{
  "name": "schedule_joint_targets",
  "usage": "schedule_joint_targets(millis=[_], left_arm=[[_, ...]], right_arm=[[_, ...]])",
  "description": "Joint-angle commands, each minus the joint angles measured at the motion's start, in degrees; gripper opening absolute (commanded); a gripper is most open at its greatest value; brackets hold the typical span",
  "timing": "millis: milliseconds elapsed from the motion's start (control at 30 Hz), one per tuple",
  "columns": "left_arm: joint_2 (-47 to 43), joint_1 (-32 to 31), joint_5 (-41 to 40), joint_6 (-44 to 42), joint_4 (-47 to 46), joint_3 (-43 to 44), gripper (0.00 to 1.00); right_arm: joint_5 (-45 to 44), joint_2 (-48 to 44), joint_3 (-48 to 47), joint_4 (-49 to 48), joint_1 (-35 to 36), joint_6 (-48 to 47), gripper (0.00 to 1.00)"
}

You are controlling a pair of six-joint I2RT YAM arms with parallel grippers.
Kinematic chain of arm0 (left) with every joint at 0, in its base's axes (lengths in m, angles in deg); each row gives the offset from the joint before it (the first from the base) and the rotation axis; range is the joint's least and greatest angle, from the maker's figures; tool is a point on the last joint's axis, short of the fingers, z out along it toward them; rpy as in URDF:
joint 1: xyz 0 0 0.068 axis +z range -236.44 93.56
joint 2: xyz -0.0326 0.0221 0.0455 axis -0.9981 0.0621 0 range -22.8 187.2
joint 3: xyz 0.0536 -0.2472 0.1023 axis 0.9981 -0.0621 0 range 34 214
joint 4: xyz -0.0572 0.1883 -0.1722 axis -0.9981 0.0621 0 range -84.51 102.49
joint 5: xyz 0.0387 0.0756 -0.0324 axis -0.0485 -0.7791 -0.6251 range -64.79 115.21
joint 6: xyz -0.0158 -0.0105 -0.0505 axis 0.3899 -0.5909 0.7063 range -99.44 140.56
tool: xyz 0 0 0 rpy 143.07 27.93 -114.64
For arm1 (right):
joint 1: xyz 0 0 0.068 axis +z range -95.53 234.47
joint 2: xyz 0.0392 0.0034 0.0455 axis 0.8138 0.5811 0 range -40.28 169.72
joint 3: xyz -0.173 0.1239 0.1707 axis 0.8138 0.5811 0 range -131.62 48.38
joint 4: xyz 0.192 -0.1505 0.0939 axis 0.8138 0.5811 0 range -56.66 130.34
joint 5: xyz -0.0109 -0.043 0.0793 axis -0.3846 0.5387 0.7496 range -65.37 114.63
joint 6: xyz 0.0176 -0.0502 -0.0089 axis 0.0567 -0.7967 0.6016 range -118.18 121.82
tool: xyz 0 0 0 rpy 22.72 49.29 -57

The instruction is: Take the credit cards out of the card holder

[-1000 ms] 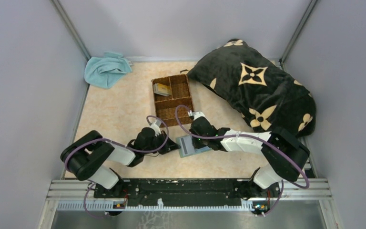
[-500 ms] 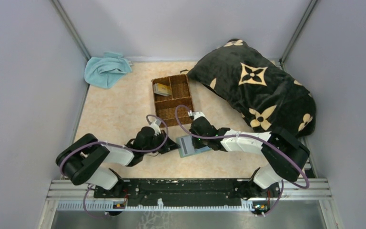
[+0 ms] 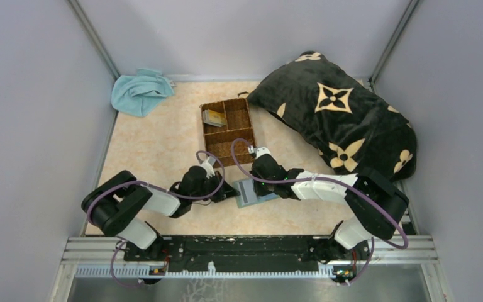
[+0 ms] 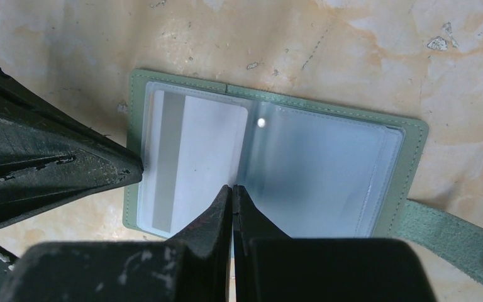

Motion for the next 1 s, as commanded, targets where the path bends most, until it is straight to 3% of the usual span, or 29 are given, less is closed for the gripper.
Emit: schedule_joint_targets(millis=[0,333,833,967], left_arm=[[1.3,-0.3,1.2,-0.1,-2.6,1.5,0.06],[2.4,-0.3,1.9,0.6,-5.0,0.5,0.06],[12.8,-0.3,6.9,8.1,-28.7,-1.1,0.04],[11.3,-0.3,6.0,7.3,-27.2,-1.7,0.04]], right_arm=[[0.0,0.0,0.3,-2.3,0.0,0.8,0.0],[0.6,0.4,0.3,-2.7,0.0,0.7,0.0],[1.7,0.6,0.4,-3.1,0.0,0.8,0.0],[1.3,0.5,0.4,-2.8,0.0,0.8,0.0]])
